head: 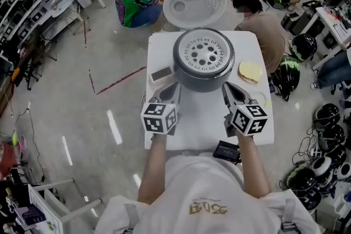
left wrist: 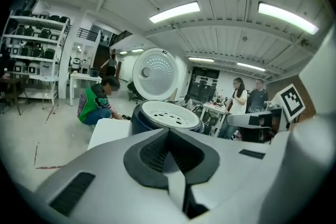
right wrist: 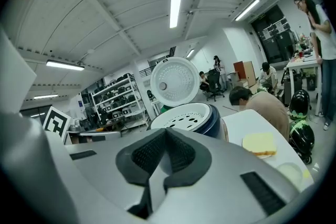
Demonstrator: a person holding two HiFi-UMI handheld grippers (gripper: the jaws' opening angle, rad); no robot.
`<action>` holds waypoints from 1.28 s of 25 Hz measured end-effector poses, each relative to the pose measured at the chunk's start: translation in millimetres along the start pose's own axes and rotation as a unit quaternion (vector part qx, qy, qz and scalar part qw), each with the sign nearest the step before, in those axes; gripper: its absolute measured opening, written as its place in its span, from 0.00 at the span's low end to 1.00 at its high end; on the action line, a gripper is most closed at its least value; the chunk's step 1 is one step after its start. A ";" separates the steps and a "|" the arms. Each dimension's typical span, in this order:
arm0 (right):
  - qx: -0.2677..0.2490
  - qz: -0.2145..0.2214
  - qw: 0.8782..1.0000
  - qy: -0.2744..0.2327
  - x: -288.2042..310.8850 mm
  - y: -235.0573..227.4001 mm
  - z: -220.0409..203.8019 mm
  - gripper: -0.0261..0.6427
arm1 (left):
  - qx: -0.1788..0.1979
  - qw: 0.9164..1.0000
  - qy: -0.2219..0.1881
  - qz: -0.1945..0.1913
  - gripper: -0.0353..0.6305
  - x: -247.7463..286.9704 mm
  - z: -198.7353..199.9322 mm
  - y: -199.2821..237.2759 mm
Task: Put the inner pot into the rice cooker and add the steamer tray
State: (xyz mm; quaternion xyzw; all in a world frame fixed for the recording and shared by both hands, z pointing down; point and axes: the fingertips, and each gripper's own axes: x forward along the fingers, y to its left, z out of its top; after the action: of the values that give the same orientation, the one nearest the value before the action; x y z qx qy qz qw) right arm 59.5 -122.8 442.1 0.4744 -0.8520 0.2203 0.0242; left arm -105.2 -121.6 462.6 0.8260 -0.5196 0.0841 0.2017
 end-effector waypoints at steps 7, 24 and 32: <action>-0.005 -0.007 1.000 -0.001 -7.2 8.2 -6.4 0.06 | -0.006 1.000 -0.009 0.006 0.08 -16.5 -2.1 3.4; -0.022 0.000 1.000 0.015 -3.3 10.1 -9.2 0.06 | -0.010 1.000 -0.016 0.010 0.08 -17.7 -1.8 6.4; -0.014 0.000 1.000 0.019 -2.6 3.0 -7.2 0.06 | -0.015 1.000 -0.009 0.007 0.08 -12.5 -2.3 5.1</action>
State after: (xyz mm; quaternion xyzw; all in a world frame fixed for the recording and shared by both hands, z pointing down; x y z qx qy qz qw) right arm 57.2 -116.5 446.9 0.4697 -0.8543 0.2177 0.0467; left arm -115.1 -112.2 461.6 0.8201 -0.5283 0.0705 0.2085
